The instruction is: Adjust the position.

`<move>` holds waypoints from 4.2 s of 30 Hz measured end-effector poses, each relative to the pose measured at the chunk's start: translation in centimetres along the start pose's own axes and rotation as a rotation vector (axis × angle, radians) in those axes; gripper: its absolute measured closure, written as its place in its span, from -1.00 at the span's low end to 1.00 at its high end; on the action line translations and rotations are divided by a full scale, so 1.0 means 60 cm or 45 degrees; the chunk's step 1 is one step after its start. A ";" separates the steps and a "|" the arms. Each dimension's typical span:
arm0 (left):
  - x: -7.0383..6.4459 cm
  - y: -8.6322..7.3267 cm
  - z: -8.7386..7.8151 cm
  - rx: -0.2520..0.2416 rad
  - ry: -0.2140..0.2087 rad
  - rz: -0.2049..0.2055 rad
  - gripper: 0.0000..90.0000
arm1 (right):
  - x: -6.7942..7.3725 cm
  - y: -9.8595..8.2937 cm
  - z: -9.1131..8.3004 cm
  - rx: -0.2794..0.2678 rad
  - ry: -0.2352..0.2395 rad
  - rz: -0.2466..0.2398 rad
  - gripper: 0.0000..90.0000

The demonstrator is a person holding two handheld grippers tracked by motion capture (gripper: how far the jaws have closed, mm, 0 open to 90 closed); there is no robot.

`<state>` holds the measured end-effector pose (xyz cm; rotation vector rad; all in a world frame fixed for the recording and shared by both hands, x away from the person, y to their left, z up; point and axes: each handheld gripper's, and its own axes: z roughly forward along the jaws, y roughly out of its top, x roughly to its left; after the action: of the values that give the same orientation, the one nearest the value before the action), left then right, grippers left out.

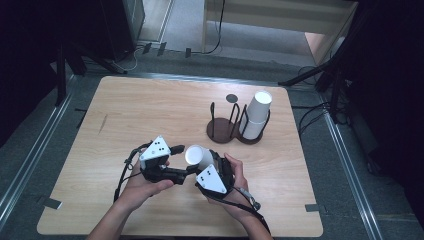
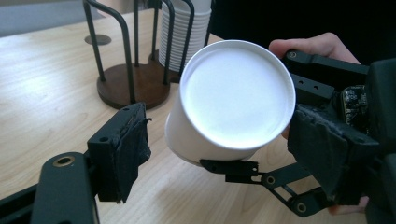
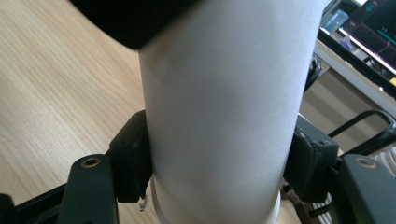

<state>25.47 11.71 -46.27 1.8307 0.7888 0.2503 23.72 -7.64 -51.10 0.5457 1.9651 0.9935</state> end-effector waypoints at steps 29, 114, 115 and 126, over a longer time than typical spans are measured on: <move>-0.001 0.004 0.007 0.091 -0.019 -0.027 -0.35 | 0.026 0.002 -0.002 -0.036 -0.022 -0.146 -0.28; 0.040 -0.034 -0.024 -0.768 0.266 0.140 -0.24 | -0.072 0.051 -0.051 -0.090 -0.001 0.854 -0.51; 0.040 -0.035 -0.024 -0.768 0.264 0.141 -0.24 | -0.074 0.052 -0.053 -0.090 0.014 0.905 -0.53; 0.035 -0.041 -0.017 -0.771 0.266 0.158 -0.24 | -0.080 0.067 -0.064 -0.110 0.120 1.276 -0.73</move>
<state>25.56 14.27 -48.49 1.2898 0.6485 0.6909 23.15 -10.24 -44.25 1.5259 1.6780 1.6999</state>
